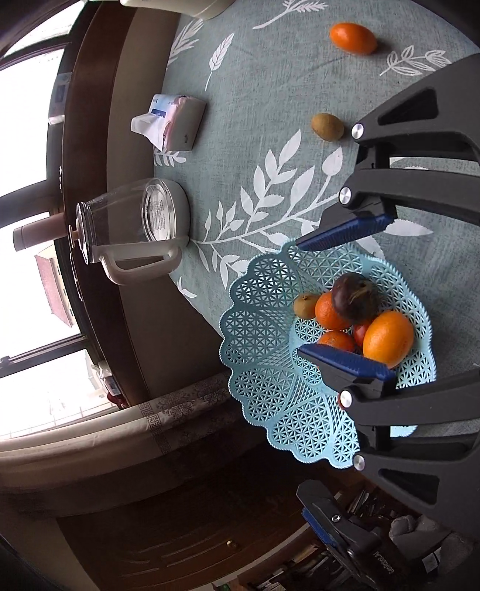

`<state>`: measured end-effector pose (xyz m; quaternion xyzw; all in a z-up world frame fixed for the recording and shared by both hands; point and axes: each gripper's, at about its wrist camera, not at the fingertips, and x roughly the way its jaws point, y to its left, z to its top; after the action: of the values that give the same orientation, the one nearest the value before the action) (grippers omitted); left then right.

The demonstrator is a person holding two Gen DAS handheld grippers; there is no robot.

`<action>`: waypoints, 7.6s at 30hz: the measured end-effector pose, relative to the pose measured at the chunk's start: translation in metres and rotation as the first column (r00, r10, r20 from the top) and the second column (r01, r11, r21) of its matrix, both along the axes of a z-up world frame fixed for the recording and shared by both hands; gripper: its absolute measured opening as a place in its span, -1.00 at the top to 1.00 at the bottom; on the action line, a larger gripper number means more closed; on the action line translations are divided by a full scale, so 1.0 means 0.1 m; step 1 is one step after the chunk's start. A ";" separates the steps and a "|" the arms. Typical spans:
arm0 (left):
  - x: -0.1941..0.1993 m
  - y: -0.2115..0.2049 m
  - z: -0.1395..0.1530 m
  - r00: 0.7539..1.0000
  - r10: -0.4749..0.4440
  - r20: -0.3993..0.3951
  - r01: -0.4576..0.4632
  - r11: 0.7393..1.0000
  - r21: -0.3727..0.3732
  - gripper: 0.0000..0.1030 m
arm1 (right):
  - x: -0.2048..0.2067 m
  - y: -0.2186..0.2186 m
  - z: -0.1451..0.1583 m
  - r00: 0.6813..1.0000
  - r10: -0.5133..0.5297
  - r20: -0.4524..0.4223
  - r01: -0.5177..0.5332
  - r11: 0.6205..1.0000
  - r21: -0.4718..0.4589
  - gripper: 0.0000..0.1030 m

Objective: Organize fruits
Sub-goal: 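Carry the passion fruit into the blue basket and open the right tool, then move the right tool to the small tangerine and close on it, then lift the tangerine with the right tool while the left tool closes on the kiwi, then carry the brown kiwi into the blue basket and open the left tool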

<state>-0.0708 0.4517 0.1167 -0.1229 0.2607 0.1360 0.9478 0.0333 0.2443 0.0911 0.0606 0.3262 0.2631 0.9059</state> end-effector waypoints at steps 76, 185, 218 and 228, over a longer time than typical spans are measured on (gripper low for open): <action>0.25 -0.57 -0.27 0.991 -0.109 -0.074 0.108 0.994 -0.011 -0.94 | 0.44 -1.76 -0.72 0.911 -0.375 -0.173 0.344 0.921 -0.183 0.01; 1.25 -2.06 -0.64 0.924 -0.351 -0.151 0.355 0.935 -0.001 0.49 | -0.02 -2.08 -0.49 0.935 -0.349 -0.067 0.350 0.936 0.016 0.24; 0.89 -1.19 -0.35 0.983 -0.170 -0.073 0.170 0.985 -0.001 0.49 | -0.03 -2.03 -0.51 0.940 -0.336 -0.060 0.337 0.942 0.000 0.24; 0.88 -0.94 -0.39 0.991 -0.101 -0.084 0.102 0.995 0.000 0.49 | -0.03 -2.03 -0.51 0.940 -0.336 -0.058 0.337 0.942 0.000 0.24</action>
<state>0.0167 0.3580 0.0782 -0.1016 0.3060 0.0933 0.9420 0.0301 0.0418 0.0397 0.1272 0.3357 0.1042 0.9275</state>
